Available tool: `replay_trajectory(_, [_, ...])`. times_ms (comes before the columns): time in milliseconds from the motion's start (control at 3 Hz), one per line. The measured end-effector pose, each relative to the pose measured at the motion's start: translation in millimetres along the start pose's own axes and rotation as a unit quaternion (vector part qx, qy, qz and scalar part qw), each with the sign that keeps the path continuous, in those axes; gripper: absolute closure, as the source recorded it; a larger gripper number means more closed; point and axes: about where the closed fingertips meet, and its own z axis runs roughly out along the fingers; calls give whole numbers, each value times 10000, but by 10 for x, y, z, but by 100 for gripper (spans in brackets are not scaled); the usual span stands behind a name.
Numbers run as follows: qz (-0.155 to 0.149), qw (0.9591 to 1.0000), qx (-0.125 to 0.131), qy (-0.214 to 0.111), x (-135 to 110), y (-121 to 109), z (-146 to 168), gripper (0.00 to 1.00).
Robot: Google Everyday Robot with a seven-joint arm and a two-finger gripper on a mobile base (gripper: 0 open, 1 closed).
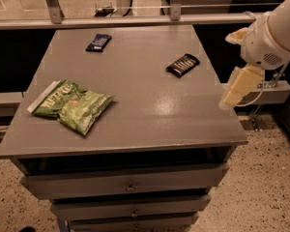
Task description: Pick rxbar chocolate
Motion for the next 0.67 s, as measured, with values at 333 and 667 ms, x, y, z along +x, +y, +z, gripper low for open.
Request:
replay_trajectory(333, [282, 9984, -26, -481, -100, -397, 394, 0])
replay_trajectory(667, [800, 9913, -170, -1027, -214, -784, 800, 0])
